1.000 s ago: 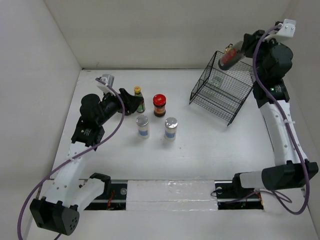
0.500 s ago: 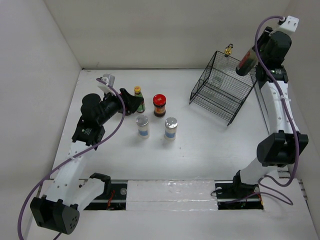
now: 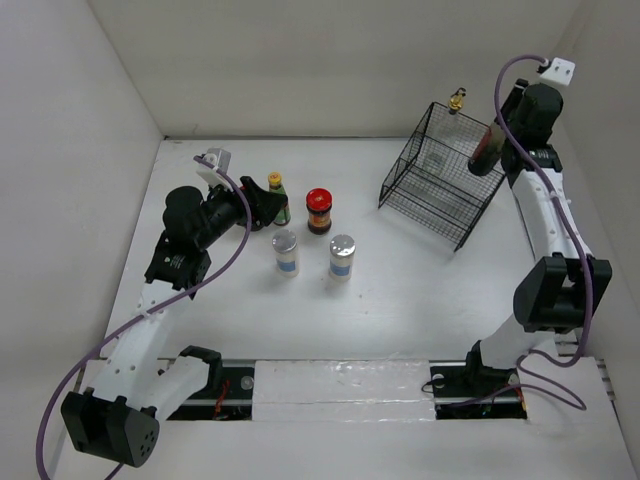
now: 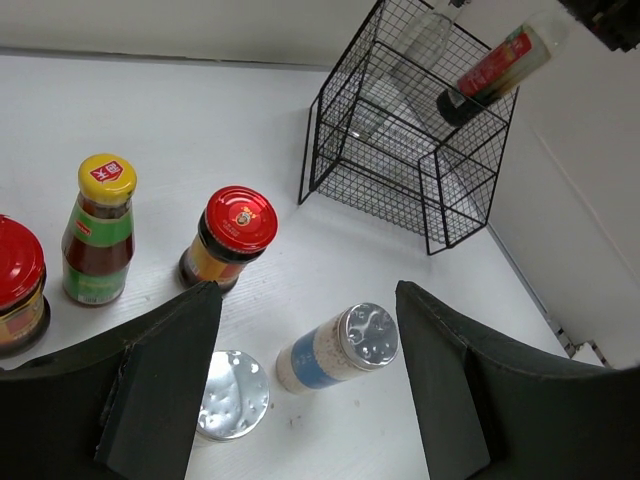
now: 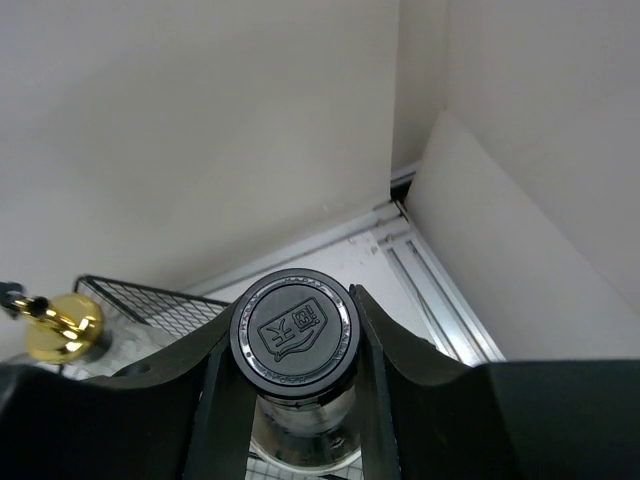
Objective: Organize the condiment bottles
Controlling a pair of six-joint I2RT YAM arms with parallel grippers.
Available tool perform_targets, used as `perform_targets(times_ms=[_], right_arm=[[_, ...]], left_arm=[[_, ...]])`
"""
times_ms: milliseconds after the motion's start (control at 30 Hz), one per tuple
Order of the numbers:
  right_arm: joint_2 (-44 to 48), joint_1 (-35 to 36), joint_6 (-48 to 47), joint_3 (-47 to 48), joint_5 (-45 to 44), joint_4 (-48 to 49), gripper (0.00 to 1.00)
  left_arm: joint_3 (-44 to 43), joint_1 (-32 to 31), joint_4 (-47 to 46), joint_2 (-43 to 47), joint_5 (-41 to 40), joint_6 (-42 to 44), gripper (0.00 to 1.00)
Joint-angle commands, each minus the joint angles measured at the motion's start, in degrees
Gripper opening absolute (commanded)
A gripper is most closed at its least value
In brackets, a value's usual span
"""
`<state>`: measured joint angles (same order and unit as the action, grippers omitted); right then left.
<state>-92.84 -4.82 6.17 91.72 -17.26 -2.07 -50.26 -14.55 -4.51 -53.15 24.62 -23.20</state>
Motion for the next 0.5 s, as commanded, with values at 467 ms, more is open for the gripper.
perform_targets(times_ms=[467], right_arm=[[-4.8,-0.7,3.1,-4.3,1.4,9.3,0.18]], left_arm=[[-0.4,0.0,-2.8,0.9,0.1,-0.2,0.66]])
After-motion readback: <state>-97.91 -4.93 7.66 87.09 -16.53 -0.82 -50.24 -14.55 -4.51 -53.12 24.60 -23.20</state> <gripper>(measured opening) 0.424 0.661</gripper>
